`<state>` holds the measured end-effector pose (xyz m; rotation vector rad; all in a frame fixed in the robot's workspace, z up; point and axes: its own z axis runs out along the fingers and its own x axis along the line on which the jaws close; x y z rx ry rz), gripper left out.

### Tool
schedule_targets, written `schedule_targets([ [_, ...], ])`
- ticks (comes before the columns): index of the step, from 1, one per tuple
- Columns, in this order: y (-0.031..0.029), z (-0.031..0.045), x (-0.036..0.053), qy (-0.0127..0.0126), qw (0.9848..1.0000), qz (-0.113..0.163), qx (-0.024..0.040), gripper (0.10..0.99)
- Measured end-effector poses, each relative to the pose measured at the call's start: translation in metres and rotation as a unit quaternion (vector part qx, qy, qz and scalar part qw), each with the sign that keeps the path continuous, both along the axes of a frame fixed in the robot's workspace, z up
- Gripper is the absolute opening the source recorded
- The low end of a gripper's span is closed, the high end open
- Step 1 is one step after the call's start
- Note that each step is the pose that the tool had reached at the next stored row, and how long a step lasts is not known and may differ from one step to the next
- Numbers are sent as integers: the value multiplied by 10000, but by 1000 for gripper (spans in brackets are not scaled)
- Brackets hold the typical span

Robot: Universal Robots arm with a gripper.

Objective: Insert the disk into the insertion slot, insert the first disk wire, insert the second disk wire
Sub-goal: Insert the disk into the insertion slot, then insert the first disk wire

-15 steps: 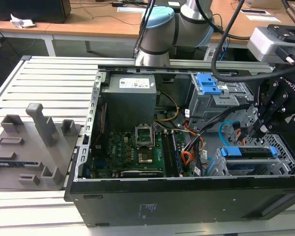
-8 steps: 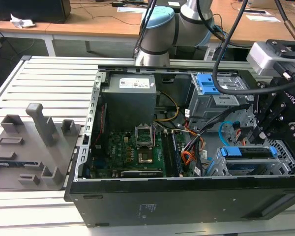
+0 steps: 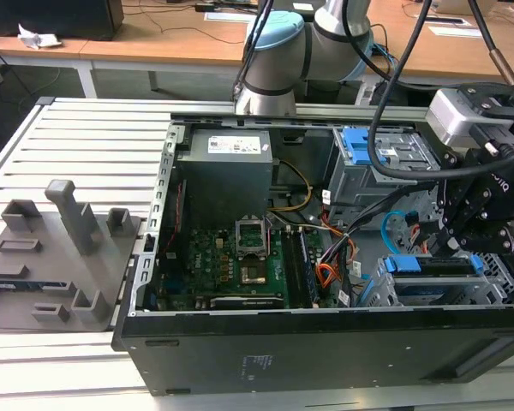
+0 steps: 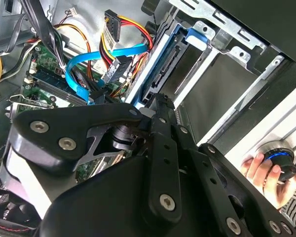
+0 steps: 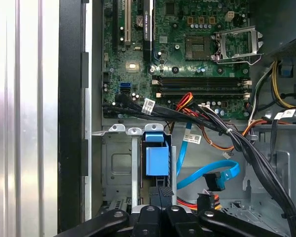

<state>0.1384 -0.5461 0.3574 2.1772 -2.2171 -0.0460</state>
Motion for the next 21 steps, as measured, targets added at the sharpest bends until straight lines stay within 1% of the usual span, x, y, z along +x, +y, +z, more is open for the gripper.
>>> schedule_targets([
  [12, 0, -2, 0, 0, 10000, 0, 0, 106],
  [14, 0, -3, 0, 0, 10000, 0, 0, 239],
  [21, 0, -1, 0, 0, 10000, 0, 1, 239],
])
